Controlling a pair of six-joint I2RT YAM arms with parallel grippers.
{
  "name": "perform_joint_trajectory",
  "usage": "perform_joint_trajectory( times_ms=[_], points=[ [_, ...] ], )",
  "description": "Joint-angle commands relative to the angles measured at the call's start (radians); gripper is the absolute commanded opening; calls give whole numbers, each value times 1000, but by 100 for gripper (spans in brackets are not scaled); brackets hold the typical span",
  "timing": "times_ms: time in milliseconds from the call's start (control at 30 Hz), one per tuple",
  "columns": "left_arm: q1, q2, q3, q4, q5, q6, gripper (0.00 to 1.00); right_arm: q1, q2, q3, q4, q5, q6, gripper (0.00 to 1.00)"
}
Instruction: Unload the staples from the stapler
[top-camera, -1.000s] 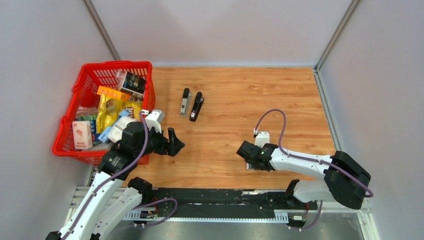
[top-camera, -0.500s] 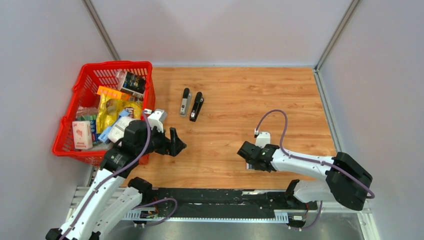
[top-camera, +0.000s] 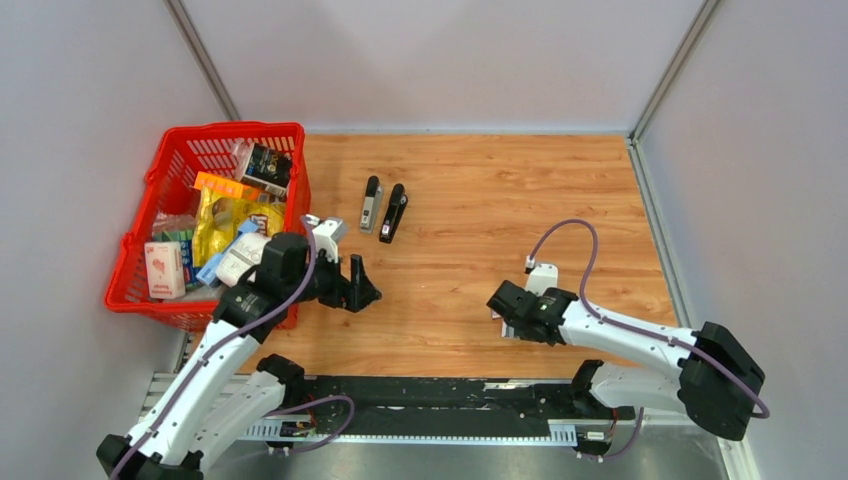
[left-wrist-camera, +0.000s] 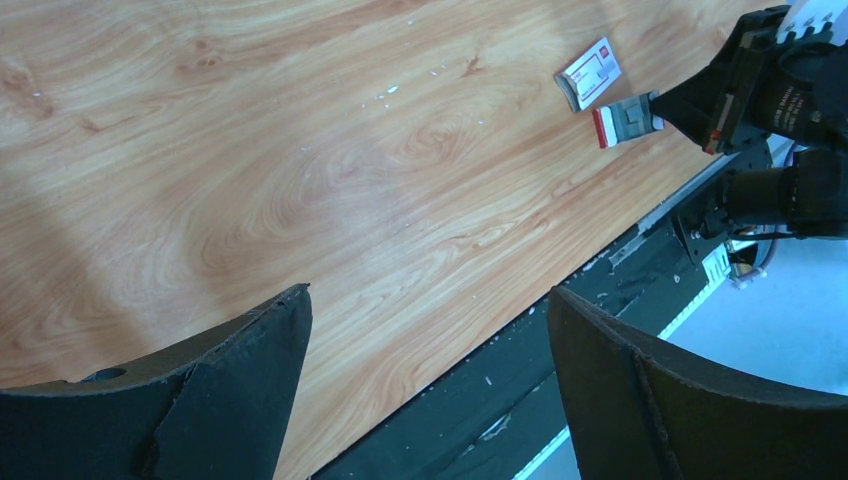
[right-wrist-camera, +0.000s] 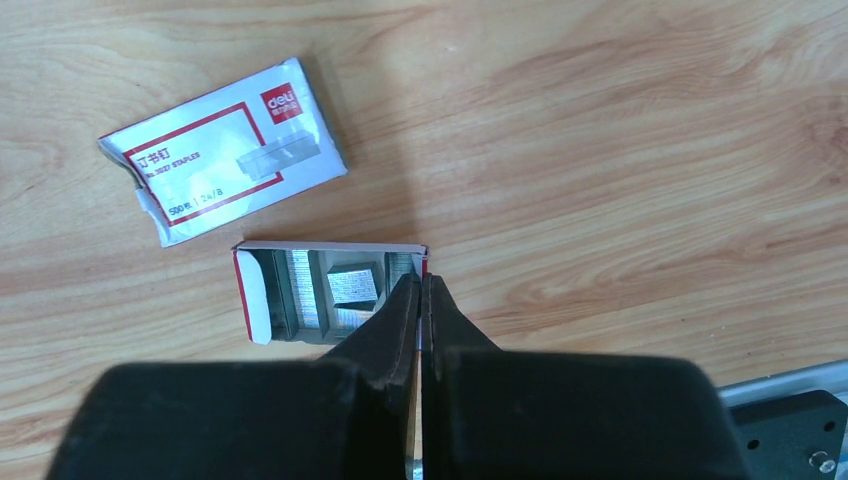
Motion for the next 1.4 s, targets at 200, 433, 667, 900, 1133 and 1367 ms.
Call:
perform_joint_trajectory(
  times_ms=[200,433,667,900,1133,1367],
  points=[
    [-15,86,-1,101,-10,-69,95,-41,29,41,-98,68,86,0],
    [-135,194,-7,244,-111,-150,95,-67,78,20,-112,70,164,0],
    [-245,382,4,378,-174,-209,95,-129,26,-19,-139,76,220,0],
    [-319,551,5,491,-220,-259,95,-167,23,-16,-175,122,275,0],
    [-348,660,24,516,-257,-263,95,-238,69,24,-156,145,241,0],
    [-351,663,19,461,-404,-255,95,-284,106,47,-57,139,139,0]
  ],
)
